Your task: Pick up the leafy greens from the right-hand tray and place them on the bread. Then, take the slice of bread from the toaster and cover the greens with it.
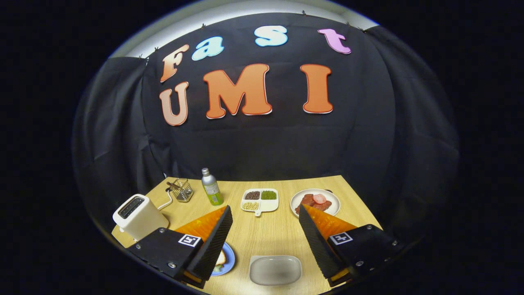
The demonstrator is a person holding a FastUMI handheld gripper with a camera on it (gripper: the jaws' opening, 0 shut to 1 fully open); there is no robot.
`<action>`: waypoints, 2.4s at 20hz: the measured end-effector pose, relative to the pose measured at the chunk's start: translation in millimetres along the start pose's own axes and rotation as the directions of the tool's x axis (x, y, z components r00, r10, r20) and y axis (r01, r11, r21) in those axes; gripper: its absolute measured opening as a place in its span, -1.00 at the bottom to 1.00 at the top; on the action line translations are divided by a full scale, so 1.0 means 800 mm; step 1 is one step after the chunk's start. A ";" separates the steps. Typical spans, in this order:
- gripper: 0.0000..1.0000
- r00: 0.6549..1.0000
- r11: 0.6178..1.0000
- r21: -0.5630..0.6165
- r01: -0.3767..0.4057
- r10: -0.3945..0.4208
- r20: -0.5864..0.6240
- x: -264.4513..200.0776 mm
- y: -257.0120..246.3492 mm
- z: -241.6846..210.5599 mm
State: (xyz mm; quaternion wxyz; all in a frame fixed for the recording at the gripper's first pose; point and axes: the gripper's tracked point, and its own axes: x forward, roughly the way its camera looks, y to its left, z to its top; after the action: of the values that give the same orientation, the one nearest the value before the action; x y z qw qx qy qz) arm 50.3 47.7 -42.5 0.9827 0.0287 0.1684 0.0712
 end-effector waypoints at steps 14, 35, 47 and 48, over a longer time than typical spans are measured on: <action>0.96 0.994 0.999 -0.002 0.032 -0.032 0.103 -0.038 -0.029 0.030; 0.96 0.991 0.998 0.020 0.062 -0.064 0.121 -0.056 -0.068 0.032; 0.95 0.986 0.994 0.040 0.102 -0.107 0.130 -0.073 -0.108 0.028; 0.95 0.985 0.994 0.039 0.106 -0.111 0.133 -0.076 -0.112 0.029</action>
State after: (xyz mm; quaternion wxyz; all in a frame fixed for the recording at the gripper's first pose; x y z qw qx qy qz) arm 13.0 -50.8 -8.2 0.9937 0.0400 0.1042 0.0127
